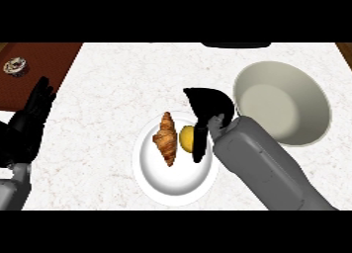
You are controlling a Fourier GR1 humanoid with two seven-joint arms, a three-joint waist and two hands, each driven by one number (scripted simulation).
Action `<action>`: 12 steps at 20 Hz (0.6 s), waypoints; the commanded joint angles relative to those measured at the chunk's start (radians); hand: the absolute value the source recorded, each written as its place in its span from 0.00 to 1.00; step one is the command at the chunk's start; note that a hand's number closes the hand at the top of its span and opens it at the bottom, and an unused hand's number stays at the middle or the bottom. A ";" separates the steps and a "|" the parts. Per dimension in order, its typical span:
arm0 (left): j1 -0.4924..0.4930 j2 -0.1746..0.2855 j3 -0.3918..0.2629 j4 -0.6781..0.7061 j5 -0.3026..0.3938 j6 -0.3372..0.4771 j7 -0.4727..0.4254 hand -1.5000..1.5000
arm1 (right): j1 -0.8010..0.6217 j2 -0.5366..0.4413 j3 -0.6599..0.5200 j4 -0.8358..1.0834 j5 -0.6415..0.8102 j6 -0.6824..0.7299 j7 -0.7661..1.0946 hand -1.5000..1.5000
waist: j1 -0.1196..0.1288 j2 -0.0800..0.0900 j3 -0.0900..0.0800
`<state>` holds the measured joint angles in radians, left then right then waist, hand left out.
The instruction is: Pick the lemon from the plate and place it in the bowl
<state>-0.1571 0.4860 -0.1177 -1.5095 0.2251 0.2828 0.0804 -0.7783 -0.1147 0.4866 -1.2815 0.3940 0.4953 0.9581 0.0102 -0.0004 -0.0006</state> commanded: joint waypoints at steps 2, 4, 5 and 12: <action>-0.052 -0.024 0.013 0.053 -0.028 -0.009 -0.009 0.50 | -0.022 0.003 0.059 0.083 0.137 -0.012 -0.020 0.00 | -0.007 0.003 0.000; 0.047 -0.010 0.026 -0.052 -0.015 -0.024 0.000 0.50 | 0.007 -0.021 0.061 0.002 0.169 0.004 -0.017 0.00 | -0.004 -0.002 0.001; 0.028 -0.011 0.050 -0.011 -0.015 -0.037 -0.016 0.50 | -0.034 0.005 0.039 0.047 0.191 -0.011 -0.036 0.00 | -0.003 0.000 0.001; 0.056 -0.065 0.047 -0.061 -0.071 -0.030 0.017 0.50 | 0.103 0.047 0.033 0.097 0.274 -0.044 -0.118 0.00 | -0.005 0.000 0.001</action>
<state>-0.1359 0.4486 -0.0694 -1.5246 0.1833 0.2405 0.0827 -0.7318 -0.0623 0.5321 -1.2039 0.6323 0.4580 0.8767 0.0056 -0.0004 -0.0001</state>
